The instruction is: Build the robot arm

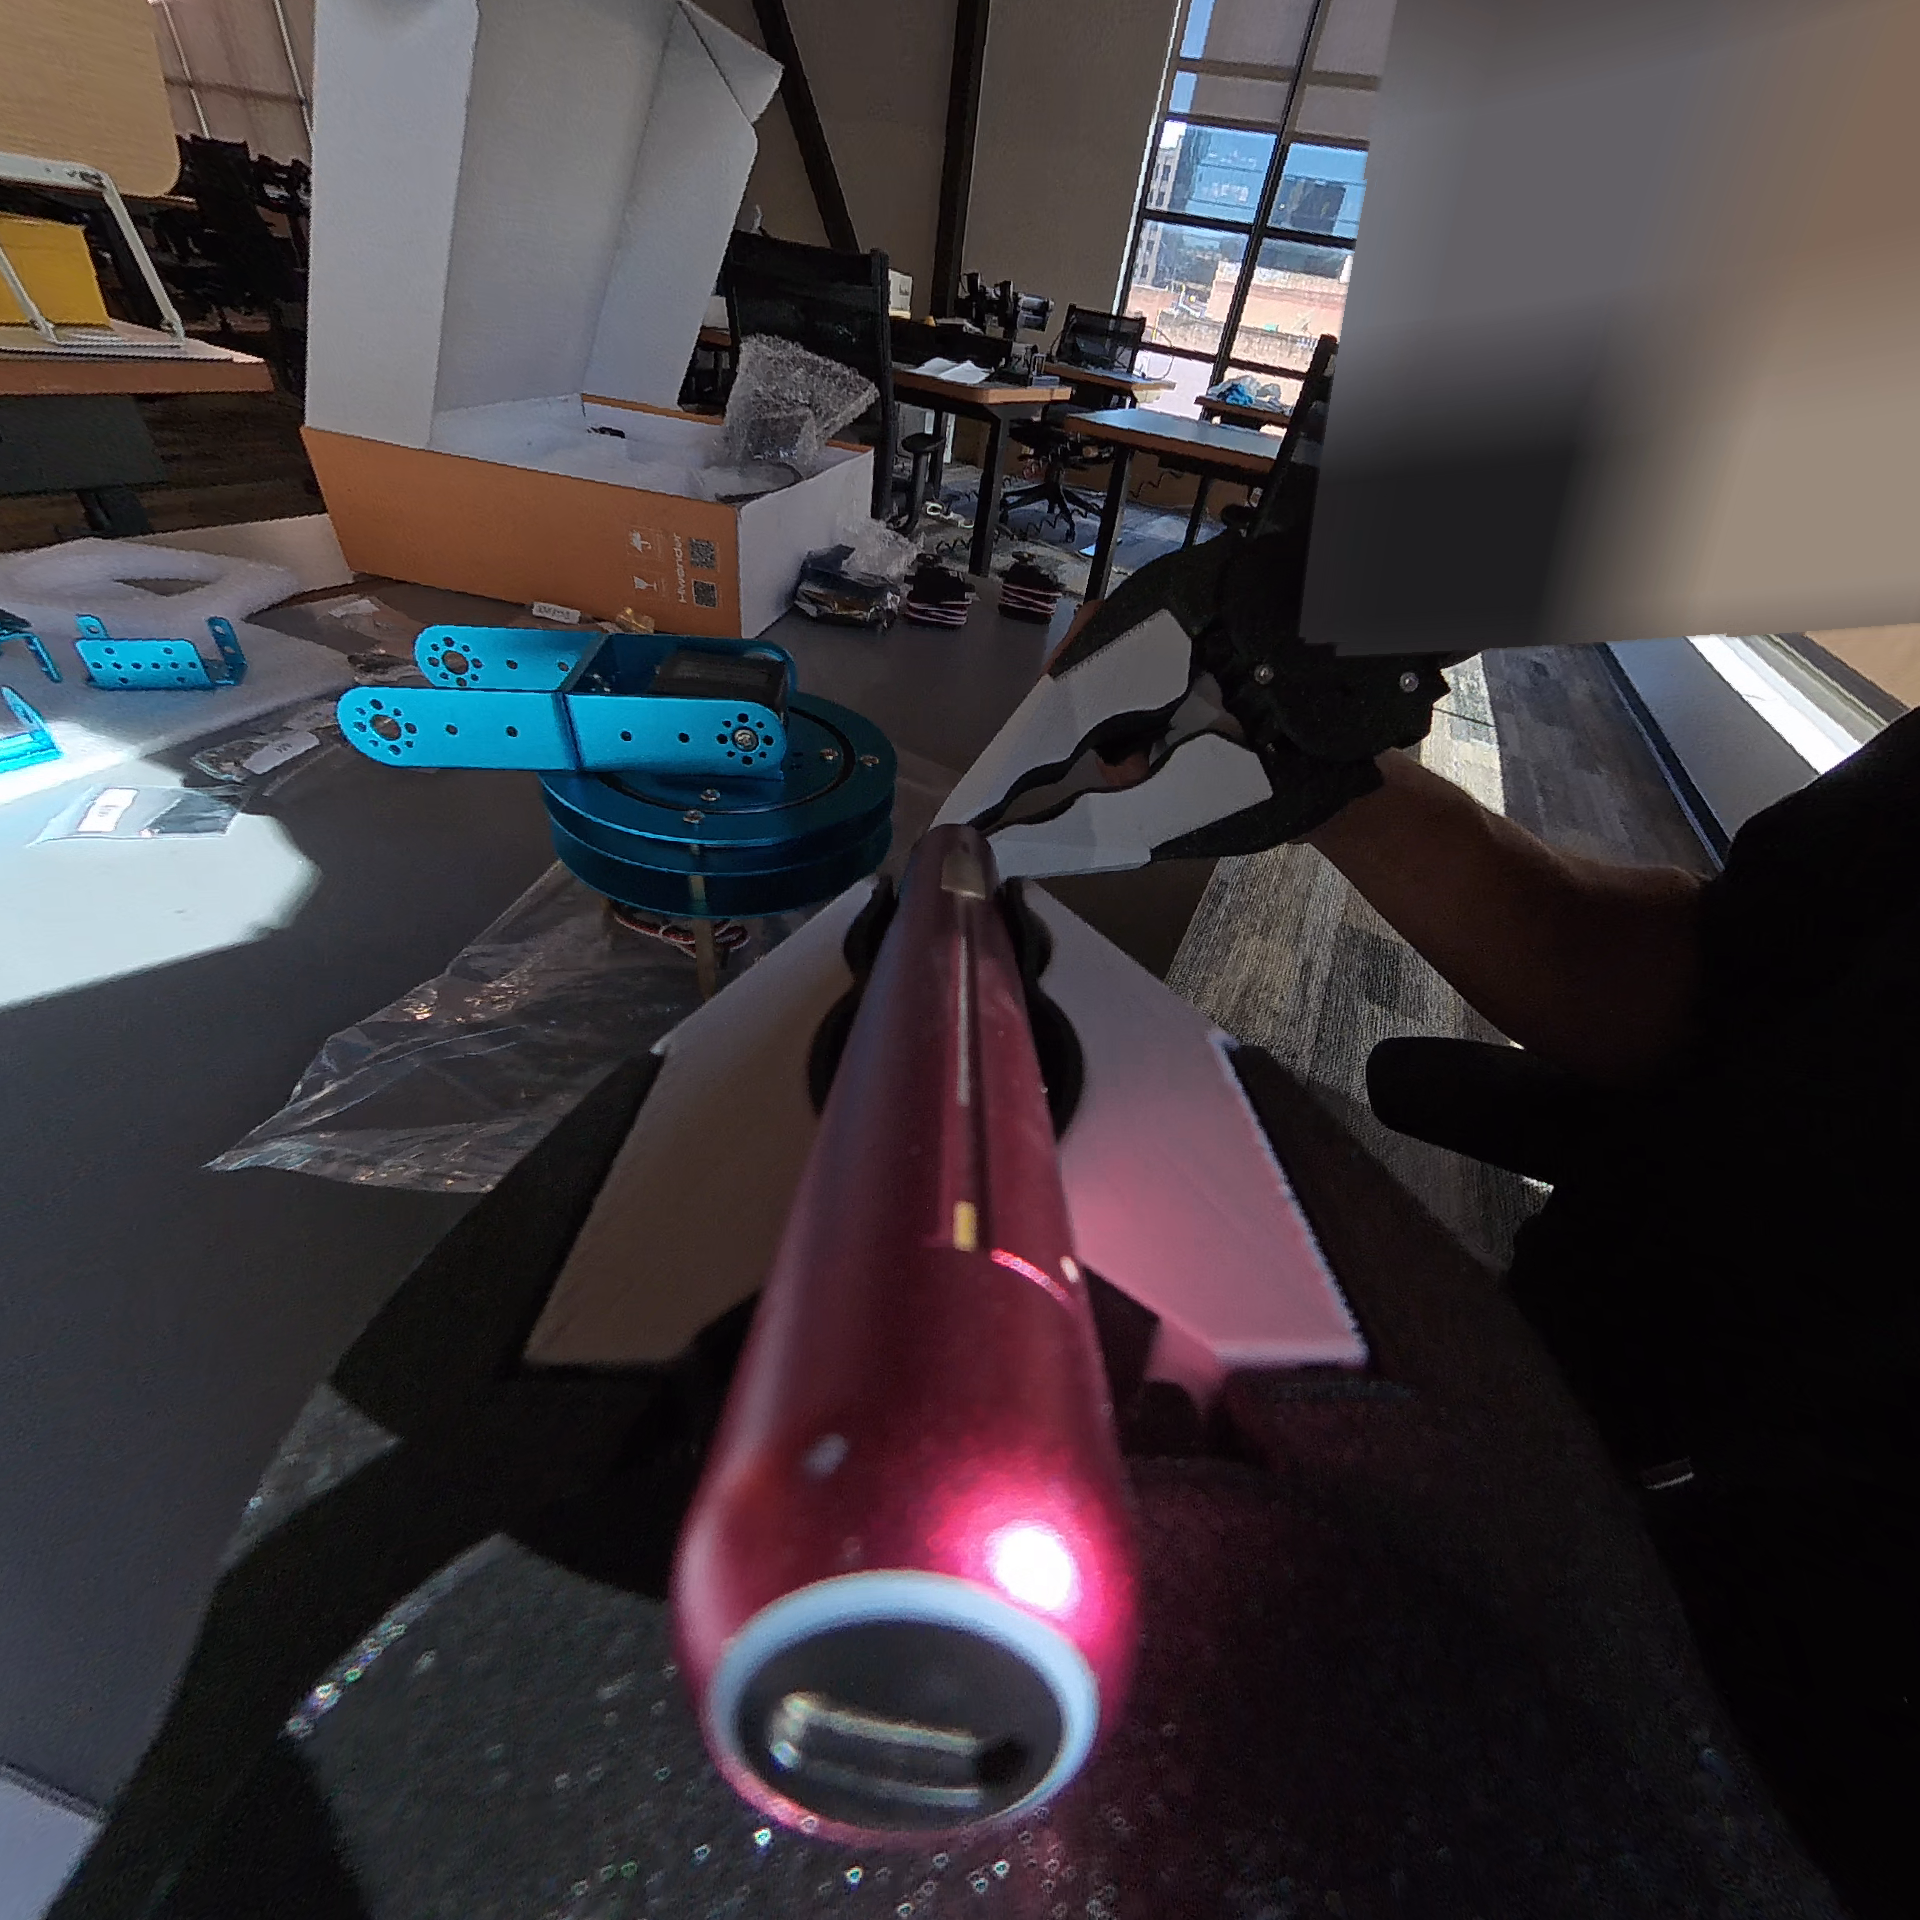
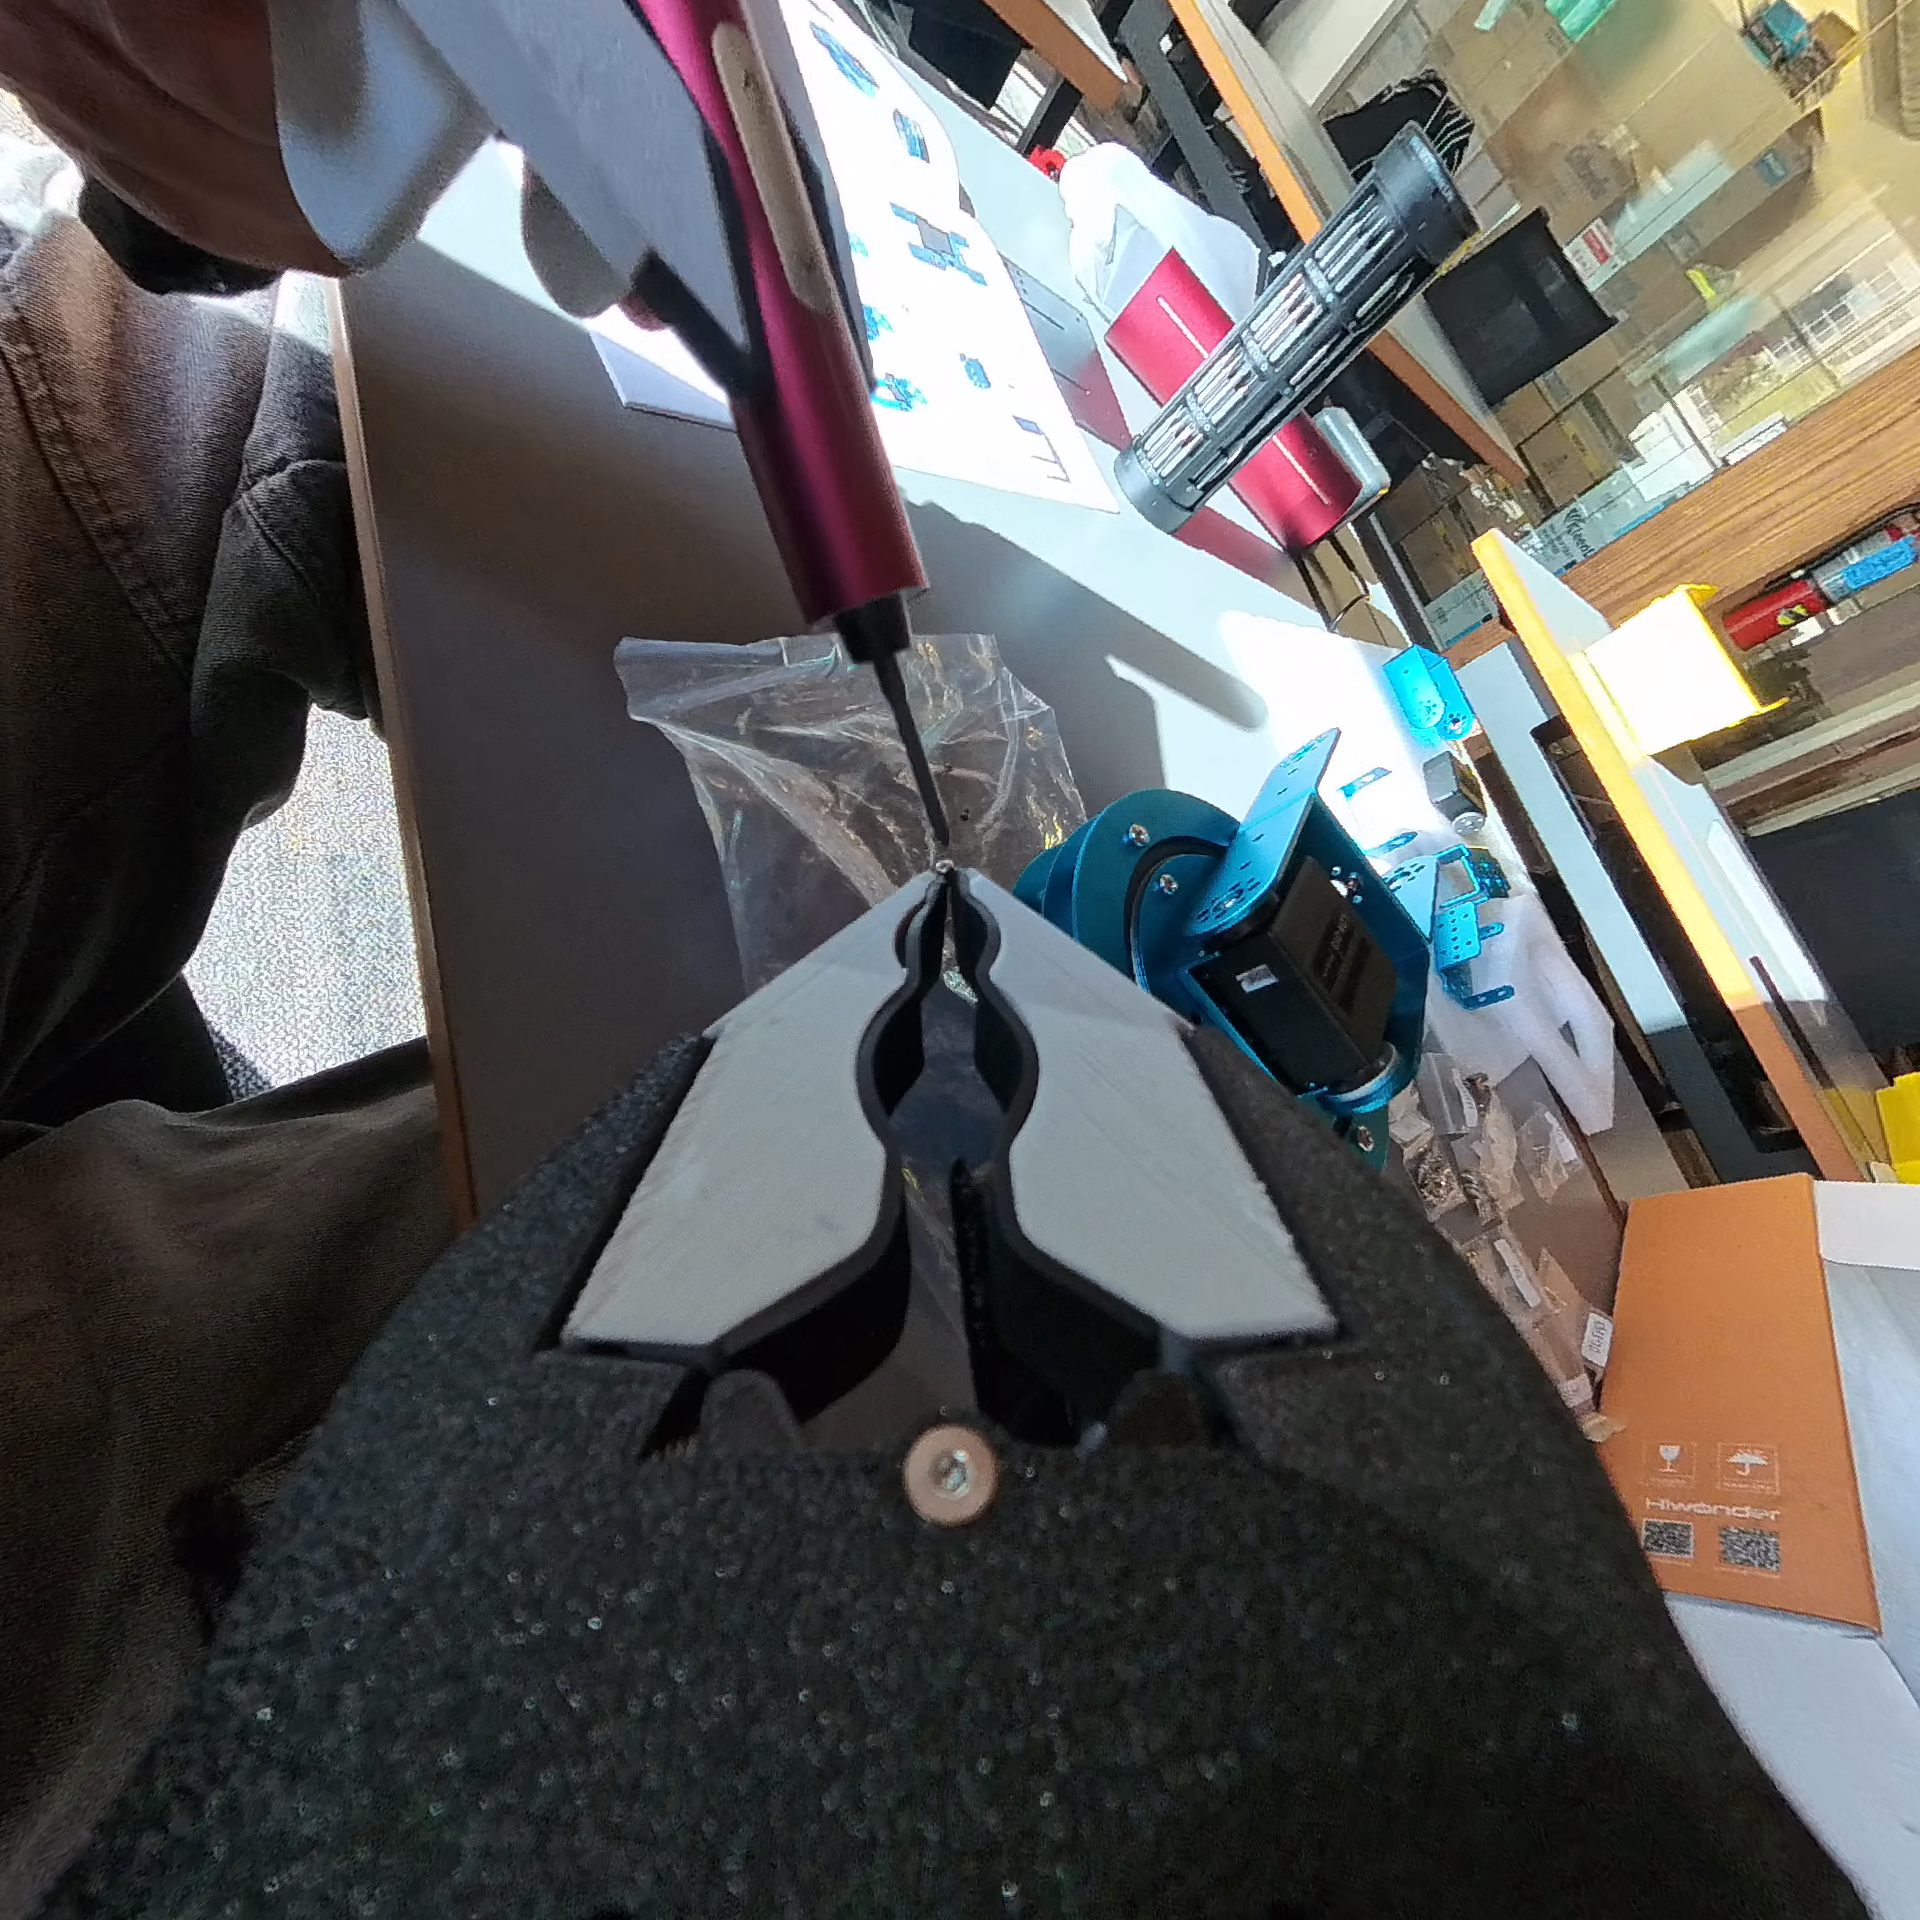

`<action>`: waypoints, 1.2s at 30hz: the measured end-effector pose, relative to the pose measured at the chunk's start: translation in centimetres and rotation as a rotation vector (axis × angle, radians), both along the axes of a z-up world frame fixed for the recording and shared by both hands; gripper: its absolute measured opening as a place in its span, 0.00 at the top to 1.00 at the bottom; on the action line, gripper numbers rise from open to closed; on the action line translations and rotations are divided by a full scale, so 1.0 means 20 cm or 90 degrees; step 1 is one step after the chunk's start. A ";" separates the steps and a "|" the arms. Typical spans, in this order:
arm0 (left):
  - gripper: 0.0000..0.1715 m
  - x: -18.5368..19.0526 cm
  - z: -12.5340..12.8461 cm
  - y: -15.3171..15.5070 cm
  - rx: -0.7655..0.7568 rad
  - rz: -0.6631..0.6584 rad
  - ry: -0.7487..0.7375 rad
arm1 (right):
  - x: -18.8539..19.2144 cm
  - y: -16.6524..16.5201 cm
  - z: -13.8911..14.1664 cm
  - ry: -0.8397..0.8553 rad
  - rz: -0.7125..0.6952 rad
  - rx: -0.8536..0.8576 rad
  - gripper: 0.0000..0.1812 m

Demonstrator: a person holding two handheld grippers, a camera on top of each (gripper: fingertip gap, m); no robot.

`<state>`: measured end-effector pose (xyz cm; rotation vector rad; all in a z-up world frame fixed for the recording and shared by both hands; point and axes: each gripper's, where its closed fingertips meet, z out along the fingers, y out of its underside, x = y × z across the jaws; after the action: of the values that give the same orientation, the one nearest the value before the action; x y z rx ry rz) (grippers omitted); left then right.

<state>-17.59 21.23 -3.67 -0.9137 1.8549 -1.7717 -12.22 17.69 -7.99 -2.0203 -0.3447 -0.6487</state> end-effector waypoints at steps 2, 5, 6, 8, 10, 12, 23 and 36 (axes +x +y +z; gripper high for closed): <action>0.88 0.00 0.01 0.00 -0.008 0.001 0.000 | 0.00 0.00 -0.01 0.001 -0.001 -0.002 1.00; 0.88 0.00 0.00 0.00 0.001 -0.001 0.004 | 0.00 0.01 -0.01 0.000 0.000 -0.003 1.00; 0.88 0.00 -0.01 -0.01 0.005 -0.003 0.006 | 0.00 0.01 -0.01 0.000 -0.001 -0.002 1.00; 0.88 0.01 -0.03 -0.01 0.012 0.002 0.010 | -0.01 0.01 -0.01 0.000 -0.001 -0.001 1.00; 0.88 0.01 -0.03 -0.01 0.010 0.001 0.014 | 0.00 0.01 -0.01 -0.001 -0.002 -0.003 1.00; 0.88 0.01 -0.03 -0.01 0.004 0.003 0.012 | 0.00 0.01 -0.01 -0.001 -0.004 -0.002 1.00; 0.88 0.01 -0.03 -0.01 -0.010 0.005 0.019 | -0.01 0.02 -0.01 0.002 -0.002 -0.003 1.00; 0.88 0.02 -0.03 0.01 -0.019 0.012 0.020 | -0.01 0.01 -0.01 -0.002 -0.006 -0.003 1.00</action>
<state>-17.28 21.41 -4.33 -0.9722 1.8377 -1.7885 -12.38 17.97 -8.19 -2.0262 -0.3392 -0.6564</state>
